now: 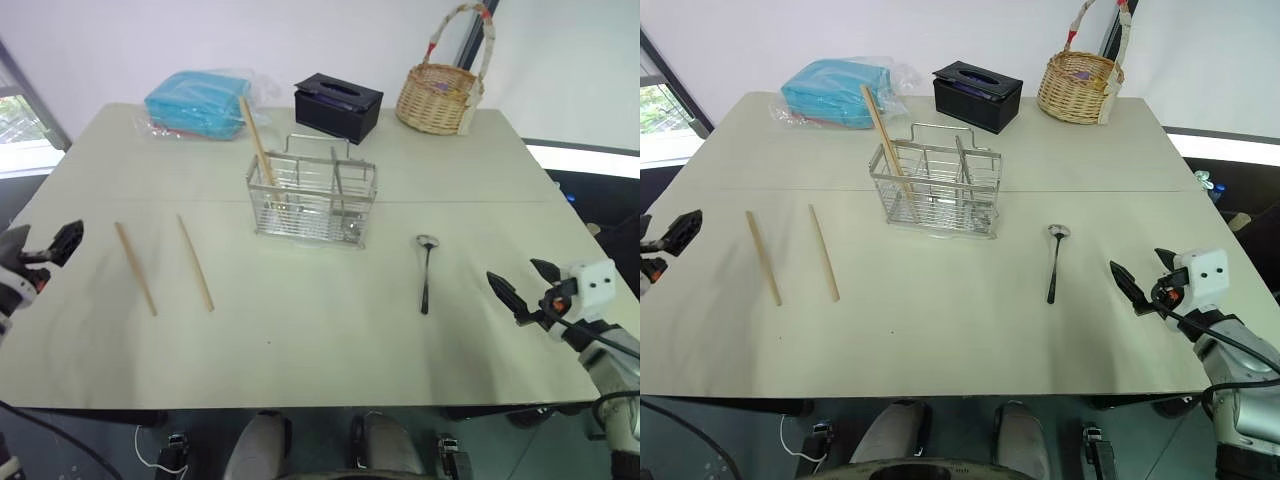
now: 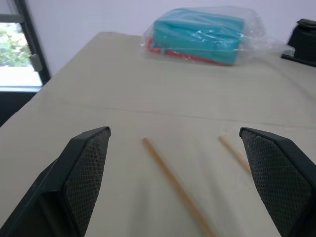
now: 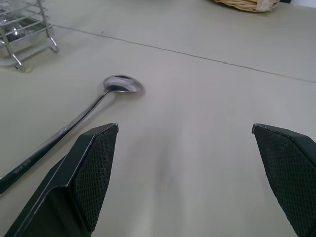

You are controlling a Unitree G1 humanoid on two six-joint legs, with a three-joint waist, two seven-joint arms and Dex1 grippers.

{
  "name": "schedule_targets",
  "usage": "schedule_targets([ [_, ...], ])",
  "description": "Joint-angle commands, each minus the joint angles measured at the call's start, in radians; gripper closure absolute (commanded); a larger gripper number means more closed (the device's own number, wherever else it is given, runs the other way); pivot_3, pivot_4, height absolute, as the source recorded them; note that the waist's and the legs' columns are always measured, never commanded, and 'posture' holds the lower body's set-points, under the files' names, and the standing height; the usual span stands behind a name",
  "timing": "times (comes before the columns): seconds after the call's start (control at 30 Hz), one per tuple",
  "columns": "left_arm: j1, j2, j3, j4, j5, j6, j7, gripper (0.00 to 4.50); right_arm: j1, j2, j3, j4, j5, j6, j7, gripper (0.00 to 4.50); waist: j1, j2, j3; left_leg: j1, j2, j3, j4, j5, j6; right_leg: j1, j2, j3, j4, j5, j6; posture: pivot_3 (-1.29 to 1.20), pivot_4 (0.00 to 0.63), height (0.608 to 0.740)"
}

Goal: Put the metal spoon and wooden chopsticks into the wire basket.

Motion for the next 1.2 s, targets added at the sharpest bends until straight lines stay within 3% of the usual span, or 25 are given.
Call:
schedule_targets([
  [0.03,-0.069,0.080,-0.034,-0.139,-0.126,0.078,-0.069,0.09,-0.058,-0.059,0.013,-0.058,-0.011,0.077,-0.023,0.00,-0.001,0.001,0.000,0.000,0.000,0.000,0.000,0.000,0.000,0.000,0.000,0.000,0.000,0.000,0.000,0.00,0.150,0.661],
  [0.17,-0.130,0.182,-0.099,-0.238,-0.289,0.166,-0.210,0.09,-0.127,-0.089,0.051,-0.142,0.011,0.263,-0.081,0.00,-0.005,0.000,0.000,0.000,0.000,0.001,0.000,0.000,0.000,0.000,0.000,0.001,-0.001,0.000,-0.001,0.00,0.150,0.661],
  [0.27,-0.202,0.249,-0.177,-0.273,-0.376,0.203,-0.303,0.09,-0.200,-0.049,0.093,-0.210,0.032,0.445,-0.183,0.00,-0.009,0.003,0.000,0.000,0.000,0.001,-0.002,0.000,0.000,0.000,0.000,0.001,-0.001,0.000,-0.001,0.00,0.150,0.661],
  [0.4,-0.289,0.274,-0.297,-0.267,-0.383,0.192,-0.388,0.09,-0.309,0.079,0.138,-0.243,0.026,0.665,-0.366,0.00,-0.023,0.003,0.001,0.000,0.001,0.001,-0.003,0.000,0.000,-0.001,0.002,0.001,-0.001,0.000,-0.001,0.00,0.150,0.661],
  [0.53,-0.363,0.253,-0.390,-0.235,-0.346,0.167,-0.428,0.09,-0.384,0.172,0.205,-0.235,-0.013,0.770,-0.466,0.00,-0.028,0.004,0.001,0.000,0.000,0.001,-0.003,0.000,0.000,-0.001,0.002,0.000,-0.001,0.001,-0.001,0.00,0.150,0.661],
  [0.73,-0.425,0.227,-0.475,-0.196,-0.282,0.123,-0.471,0.09,-0.477,0.254,0.261,-0.174,-0.052,0.792,-0.525,0.00,-0.031,0.004,0.001,0.000,-0.003,0.001,-0.003,0.000,0.001,-0.001,0.002,0.001,-0.001,0.001,-0.001,0.00,0.150,0.661],
  [1.1,-0.447,0.215,-0.480,-0.207,-0.299,0.140,-0.491,0.09,-0.535,0.329,0.293,-0.003,-0.104,0.749,-0.550,0.00,-0.047,0.004,0.001,0.000,-0.003,0.001,-0.003,0.001,0.001,-0.002,0.004,0.001,0.001,0.003,0.002,0.00,0.150,0.661],
  [1.2,-0.441,0.222,-0.480,-0.219,-0.311,0.150,-0.502,0.00,-0.539,0.356,0.293,0.021,-0.112,0.728,-0.555,0.87,-0.054,0.004,0.001,0.001,-0.003,0.001,-0.003,0.001,0.001,-0.002,0.004,0.001,0.002,0.003,0.002,0.00,0.150,0.661],
])
